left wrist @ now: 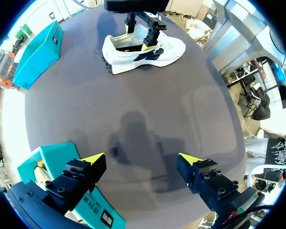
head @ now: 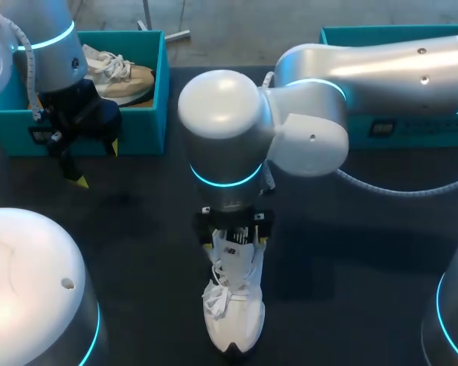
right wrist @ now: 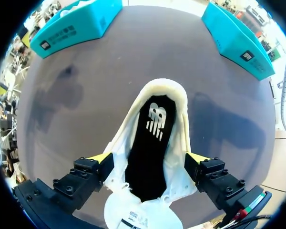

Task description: Take the shoe out of the shoebox, open the shoe tongue, remove and reinsert the insole, then place the shoe into the shoebox

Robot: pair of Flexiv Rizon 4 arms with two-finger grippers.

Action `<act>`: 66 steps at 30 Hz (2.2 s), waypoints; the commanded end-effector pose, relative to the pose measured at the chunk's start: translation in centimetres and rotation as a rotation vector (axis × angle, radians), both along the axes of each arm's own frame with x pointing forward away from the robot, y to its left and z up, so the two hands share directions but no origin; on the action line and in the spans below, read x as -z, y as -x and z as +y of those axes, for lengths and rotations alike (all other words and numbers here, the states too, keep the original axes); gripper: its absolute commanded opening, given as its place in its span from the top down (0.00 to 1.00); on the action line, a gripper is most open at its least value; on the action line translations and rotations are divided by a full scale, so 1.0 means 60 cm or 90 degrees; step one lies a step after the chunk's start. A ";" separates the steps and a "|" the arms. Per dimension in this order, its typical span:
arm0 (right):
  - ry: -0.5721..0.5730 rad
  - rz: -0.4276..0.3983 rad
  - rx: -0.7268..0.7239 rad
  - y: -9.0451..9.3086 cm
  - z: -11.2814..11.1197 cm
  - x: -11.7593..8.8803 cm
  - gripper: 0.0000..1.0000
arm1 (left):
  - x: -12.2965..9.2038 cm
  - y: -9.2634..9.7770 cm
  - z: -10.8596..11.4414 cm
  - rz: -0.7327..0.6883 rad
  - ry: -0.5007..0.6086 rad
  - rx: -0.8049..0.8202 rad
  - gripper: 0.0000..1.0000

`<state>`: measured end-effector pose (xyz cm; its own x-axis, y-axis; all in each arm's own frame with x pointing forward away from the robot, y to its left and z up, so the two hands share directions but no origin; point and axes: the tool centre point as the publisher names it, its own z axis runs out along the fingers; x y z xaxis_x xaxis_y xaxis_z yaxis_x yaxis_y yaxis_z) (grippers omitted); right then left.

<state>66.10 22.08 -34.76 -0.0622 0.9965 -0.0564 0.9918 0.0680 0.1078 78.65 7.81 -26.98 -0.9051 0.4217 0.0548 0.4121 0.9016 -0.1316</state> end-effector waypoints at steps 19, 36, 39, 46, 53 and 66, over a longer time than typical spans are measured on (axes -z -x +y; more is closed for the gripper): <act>0.002 -0.044 0.393 0.065 0.013 -0.021 0.00 | 0.000 0.002 0.001 -0.002 -0.001 0.000 0.00; 0.026 -0.074 0.424 0.102 -0.014 -0.055 0.00 | 0.000 0.002 0.001 -0.002 -0.001 0.000 0.00; 0.026 -0.078 0.425 0.110 -0.016 -0.062 0.00 | 0.000 0.002 0.001 -0.002 -0.001 0.000 0.00; 0.007 -0.073 0.412 0.140 -0.007 -0.068 0.00 | 0.000 0.002 0.001 -0.002 -0.001 0.000 0.00; -0.001 -0.072 0.414 0.169 -0.003 -0.072 0.00 | 0.000 0.002 0.001 -0.002 -0.001 0.000 0.00; -0.001 -0.074 0.417 0.183 0.004 -0.078 0.04 | 0.000 0.002 0.001 -0.002 -0.001 0.000 0.00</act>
